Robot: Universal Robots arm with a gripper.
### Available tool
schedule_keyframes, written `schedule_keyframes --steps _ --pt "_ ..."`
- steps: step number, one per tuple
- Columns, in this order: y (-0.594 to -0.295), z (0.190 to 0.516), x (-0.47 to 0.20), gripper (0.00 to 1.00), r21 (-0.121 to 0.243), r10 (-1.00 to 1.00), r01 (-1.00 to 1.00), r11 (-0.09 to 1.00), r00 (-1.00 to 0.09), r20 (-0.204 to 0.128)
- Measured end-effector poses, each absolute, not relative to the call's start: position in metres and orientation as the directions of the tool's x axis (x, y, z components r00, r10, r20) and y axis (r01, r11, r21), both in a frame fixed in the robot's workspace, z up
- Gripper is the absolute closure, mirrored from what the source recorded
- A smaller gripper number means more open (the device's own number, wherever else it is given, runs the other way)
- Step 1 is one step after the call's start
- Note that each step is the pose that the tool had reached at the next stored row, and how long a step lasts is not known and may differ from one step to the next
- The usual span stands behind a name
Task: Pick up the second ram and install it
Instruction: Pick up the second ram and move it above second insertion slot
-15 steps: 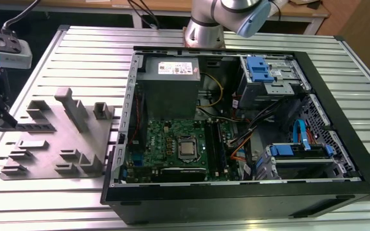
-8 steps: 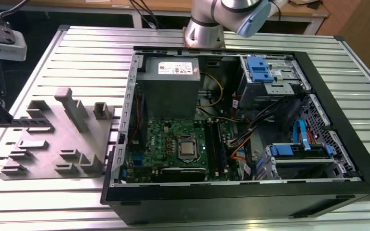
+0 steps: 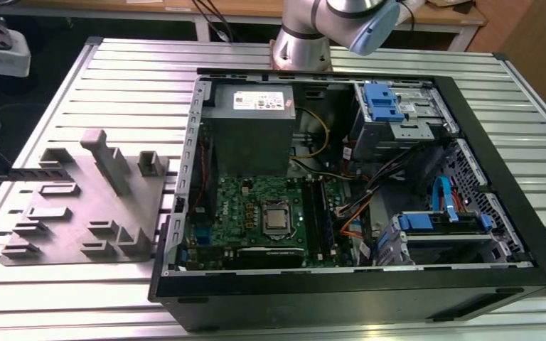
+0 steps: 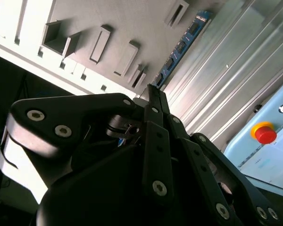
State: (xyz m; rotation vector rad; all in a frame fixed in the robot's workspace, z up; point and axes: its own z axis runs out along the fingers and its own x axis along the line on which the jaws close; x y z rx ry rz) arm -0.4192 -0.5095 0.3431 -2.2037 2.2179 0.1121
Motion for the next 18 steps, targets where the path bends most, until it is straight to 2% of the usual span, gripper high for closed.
schedule_keyframes --steps 18 --pt "-0.509 0.367 -0.419 0.92 0.042 -0.998 -0.999 0.005 -0.008 -0.060"
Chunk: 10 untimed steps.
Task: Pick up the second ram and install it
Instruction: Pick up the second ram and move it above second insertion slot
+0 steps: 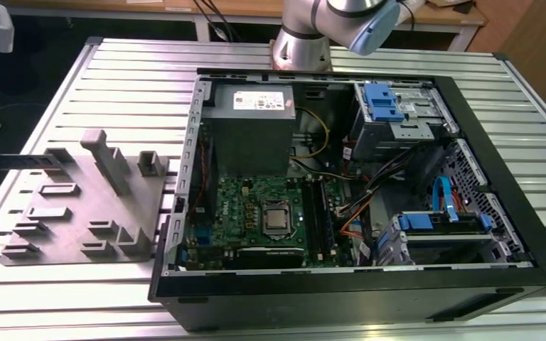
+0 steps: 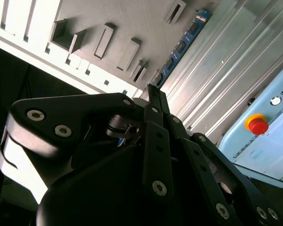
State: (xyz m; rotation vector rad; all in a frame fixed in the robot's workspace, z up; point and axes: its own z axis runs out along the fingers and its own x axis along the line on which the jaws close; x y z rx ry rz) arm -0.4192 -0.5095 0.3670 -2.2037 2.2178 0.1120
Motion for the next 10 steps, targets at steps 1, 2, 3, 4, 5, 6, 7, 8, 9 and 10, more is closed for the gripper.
schedule_keyframes --steps 1,2,3,4,5,6,7,8,9,10 --pt "-0.509 0.369 -0.419 0.92 0.042 -0.998 -0.999 0.005 -0.008 -0.060" --pt "-0.509 0.370 -0.419 0.92 0.042 -0.998 -0.999 0.005 -0.008 -0.060" --pt "-0.509 0.372 -0.419 0.92 0.042 -0.998 -0.999 0.005 -0.008 -0.060" --pt "-0.509 0.374 -0.419 0.92 0.042 -0.998 -0.999 0.005 -0.008 -0.060" --pt "-0.509 0.376 -0.419 0.92 0.042 -0.998 -0.999 0.005 -0.008 -0.060" --pt "-0.509 0.378 -0.419 0.92 0.042 -0.998 -0.999 0.005 -0.008 -0.060" --pt "-0.509 0.379 -0.419 0.92 0.042 -0.998 -0.999 0.005 -0.008 -0.061" --pt "-0.509 0.381 -0.419 0.92 0.042 -0.998 -0.999 0.005 -0.008 -0.061" --pt "-0.509 0.383 -0.419 0.92 0.042 -0.998 -0.999 0.005 -0.008 -0.062" --pt "-0.509 0.384 -0.419 0.92 0.041 -0.998 -0.999 0.005 -0.008 -0.063"
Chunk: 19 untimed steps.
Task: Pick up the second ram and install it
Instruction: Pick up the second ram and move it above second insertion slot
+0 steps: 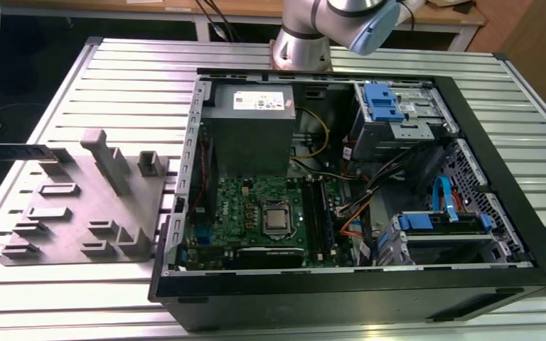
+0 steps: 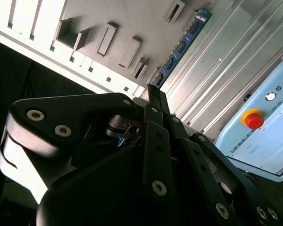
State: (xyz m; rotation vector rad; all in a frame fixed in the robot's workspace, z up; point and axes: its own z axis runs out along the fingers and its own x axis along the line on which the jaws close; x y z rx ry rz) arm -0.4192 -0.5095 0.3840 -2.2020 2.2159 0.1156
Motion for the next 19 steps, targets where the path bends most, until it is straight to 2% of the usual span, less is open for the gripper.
schedule_keyframes --steps 19 --pt "-0.509 0.413 -0.419 0.92 0.042 -0.997 -0.999 0.004 -0.008 -0.077"
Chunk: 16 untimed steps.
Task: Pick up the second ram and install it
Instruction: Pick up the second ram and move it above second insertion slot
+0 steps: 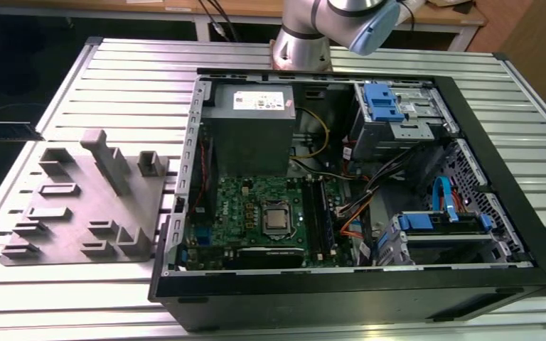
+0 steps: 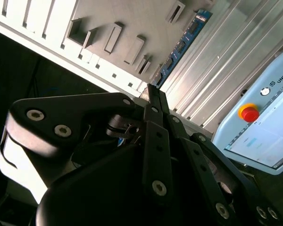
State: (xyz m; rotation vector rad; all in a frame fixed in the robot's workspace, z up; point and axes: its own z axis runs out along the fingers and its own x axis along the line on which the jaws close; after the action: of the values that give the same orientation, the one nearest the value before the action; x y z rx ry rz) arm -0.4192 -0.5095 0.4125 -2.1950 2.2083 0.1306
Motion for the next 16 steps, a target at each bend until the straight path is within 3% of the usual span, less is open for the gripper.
schedule_keyframes --steps 16 --pt "-0.5095 0.4178 -0.4097 0.92 0.042 -0.997 -0.999 0.004 -0.008 -0.080"
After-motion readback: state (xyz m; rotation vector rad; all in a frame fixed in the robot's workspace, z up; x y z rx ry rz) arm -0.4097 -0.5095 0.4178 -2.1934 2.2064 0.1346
